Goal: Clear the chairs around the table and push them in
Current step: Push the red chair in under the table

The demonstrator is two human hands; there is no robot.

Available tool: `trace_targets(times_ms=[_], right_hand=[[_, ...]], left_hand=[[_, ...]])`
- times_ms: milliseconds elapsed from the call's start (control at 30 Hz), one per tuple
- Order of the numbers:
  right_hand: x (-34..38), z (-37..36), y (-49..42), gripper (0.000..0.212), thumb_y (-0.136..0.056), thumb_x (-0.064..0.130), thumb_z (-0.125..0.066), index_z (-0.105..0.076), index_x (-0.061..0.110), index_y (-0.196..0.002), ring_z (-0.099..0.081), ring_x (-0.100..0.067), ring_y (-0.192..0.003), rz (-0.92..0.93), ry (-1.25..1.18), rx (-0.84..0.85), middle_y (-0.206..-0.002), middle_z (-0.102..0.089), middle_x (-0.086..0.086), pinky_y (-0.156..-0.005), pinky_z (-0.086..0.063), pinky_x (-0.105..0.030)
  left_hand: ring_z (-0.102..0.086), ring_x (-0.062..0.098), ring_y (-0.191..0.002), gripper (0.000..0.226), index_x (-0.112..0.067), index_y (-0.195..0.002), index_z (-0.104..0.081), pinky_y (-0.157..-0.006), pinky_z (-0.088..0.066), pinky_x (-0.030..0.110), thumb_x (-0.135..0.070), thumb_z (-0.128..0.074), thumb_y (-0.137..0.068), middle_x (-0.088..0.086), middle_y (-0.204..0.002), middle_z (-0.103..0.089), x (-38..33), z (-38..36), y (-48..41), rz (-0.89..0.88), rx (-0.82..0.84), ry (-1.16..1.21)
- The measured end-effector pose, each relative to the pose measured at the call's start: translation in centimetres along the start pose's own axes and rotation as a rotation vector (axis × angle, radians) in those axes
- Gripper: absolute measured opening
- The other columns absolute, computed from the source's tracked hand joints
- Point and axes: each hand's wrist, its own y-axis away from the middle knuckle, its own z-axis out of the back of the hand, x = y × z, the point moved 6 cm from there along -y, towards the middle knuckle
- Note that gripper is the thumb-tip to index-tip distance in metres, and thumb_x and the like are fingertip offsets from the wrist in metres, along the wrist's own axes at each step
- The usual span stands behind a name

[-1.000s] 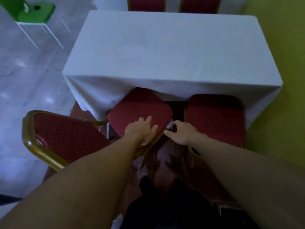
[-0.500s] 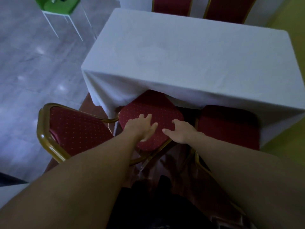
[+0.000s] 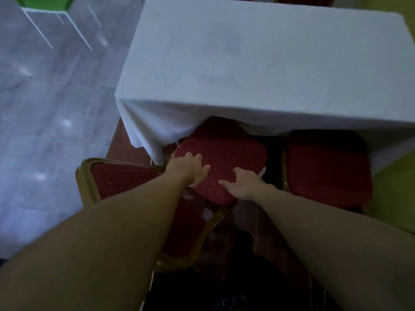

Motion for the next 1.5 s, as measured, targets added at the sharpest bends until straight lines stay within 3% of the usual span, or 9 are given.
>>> trace_targets(times_ms=[233, 433, 533, 667, 767, 867, 1000, 1067, 1500], right_hand=[[4.2, -9.7, -1.3, 0.085, -0.079, 0.076, -0.054, -0.048, 0.020, -0.142, -0.055, -0.035, -0.124, -0.137, -0.101, 0.124, -0.141, -0.055, -0.012, -0.101, -0.048, -0.045], [6.0, -18.5, -0.7, 0.099, -0.082, 0.084, -0.036, -0.037, 0.015, -0.154, -0.043, -0.035, -0.139, -0.320, -0.317, 0.314, -0.158, -0.038, -0.013, -0.115, -0.036, -0.044], [6.3, -19.7, -1.0, 0.109, -0.078, 0.090, -0.029, -0.028, 0.017, -0.158, -0.034, -0.035, -0.145, -0.421, -0.395, 0.278, -0.164, -0.026, -0.012, -0.118, -0.031, -0.046], [6.2, -19.8, -0.8, 0.122, -0.062, 0.100, -0.033, -0.029, 0.024, -0.158, -0.036, -0.035, -0.144, -0.514, -0.495, 0.278, -0.164, -0.028, -0.008, -0.117, -0.032, -0.046], [5.7, -19.8, -0.2, 0.121, -0.064, 0.099, -0.040, -0.034, 0.023, -0.157, -0.042, -0.036, -0.140, -0.559, -0.526, 0.273, -0.160, -0.035, -0.010, -0.111, -0.037, -0.046], [5.2, -19.6, 0.4, 0.124, -0.057, 0.103, -0.040, -0.041, 0.024, -0.153, -0.047, -0.036, -0.135, -0.561, -0.516, 0.257, -0.155, -0.043, -0.010, -0.107, -0.041, -0.046], [3.4, -18.5, 0.8, 0.142, -0.036, 0.111, -0.030, -0.044, 0.028, -0.151, -0.049, -0.037, -0.132, -0.570, -0.418, 0.254, -0.150, -0.048, -0.009, -0.105, -0.043, -0.048], [1.5, -17.6, 0.8, 0.148, -0.029, 0.112, -0.028, -0.047, 0.027, -0.148, -0.050, -0.038, -0.132, -0.581, -0.366, 0.238, -0.149, -0.050, -0.010, -0.106, -0.044, -0.049], [-10.3, -10.7, 2.7, 0.119, -0.058, 0.099, -0.047, -0.048, 0.020, -0.147, -0.052, -0.037, -0.130, -0.518, -0.150, 0.194, -0.149, -0.047, -0.012, -0.100, -0.047, -0.045]], left_hand=[[-0.046, 0.039, -0.133, 0.066, -0.024, -0.153, -0.030, -0.107, -0.040, 0.055, -0.055, -0.041, -0.096, 0.017, -0.153, -0.037, 10.0, -1.6, -1.9, 0.028, 0.147, -0.149], [-0.025, 0.044, -0.146, 0.071, -0.040, -0.158, -0.017, -0.110, -0.015, 0.076, -0.063, -0.038, -0.095, 0.008, -0.164, -0.020, 17.1, -3.4, -3.1, 0.172, 0.334, -0.387], [-0.024, 0.043, -0.147, 0.093, -0.045, -0.156, -0.017, -0.111, -0.017, 0.074, -0.088, -0.036, -0.076, 0.005, -0.164, -0.019, 20.8, -4.3, -4.0, 0.297, 0.408, -0.328], [-0.044, 0.038, -0.136, 0.150, -0.031, -0.155, -0.031, -0.107, -0.038, 0.054, -0.108, -0.036, -0.026, 0.009, -0.153, -0.038, 24.0, -6.8, -7.0, 0.398, 0.424, -0.206], [-0.045, 0.040, -0.134, 0.138, -0.040, -0.155, -0.027, -0.107, -0.037, 0.057, -0.104, -0.036, -0.033, 0.010, -0.153, -0.042, 25.2, -10.4, -10.2, 0.329, 0.487, -0.152], [-0.044, 0.040, -0.136, 0.147, -0.042, -0.155, -0.025, -0.107, -0.036, 0.060, -0.107, -0.032, -0.023, 0.010, -0.155, -0.040, 26.2, -12.1, -11.8, 0.335, 0.470, -0.143], [-0.041, 0.036, -0.140, 0.101, -0.024, -0.158, -0.027, -0.113, -0.034, 0.048, -0.086, -0.039, -0.080, 0.014, -0.156, -0.039, 20.3, -7.0, -4.9, 0.319, 0.495, -0.142], [-0.040, 0.035, -0.140, 0.086, -0.018, -0.158, -0.026, -0.113, -0.033, 0.043, -0.073, -0.037, -0.093, 0.016, -0.156, -0.039, 18.5, -7.4, -3.8, 0.287, 0.494, -0.149], [-0.043, 0.035, -0.139, 0.089, -0.013, -0.160, -0.015, -0.115, -0.034, 0.047, -0.073, -0.025, -0.094, 0.014, -0.156, -0.039, 8.1, -14.7, -0.1, 0.365, 0.633, 0.072]])
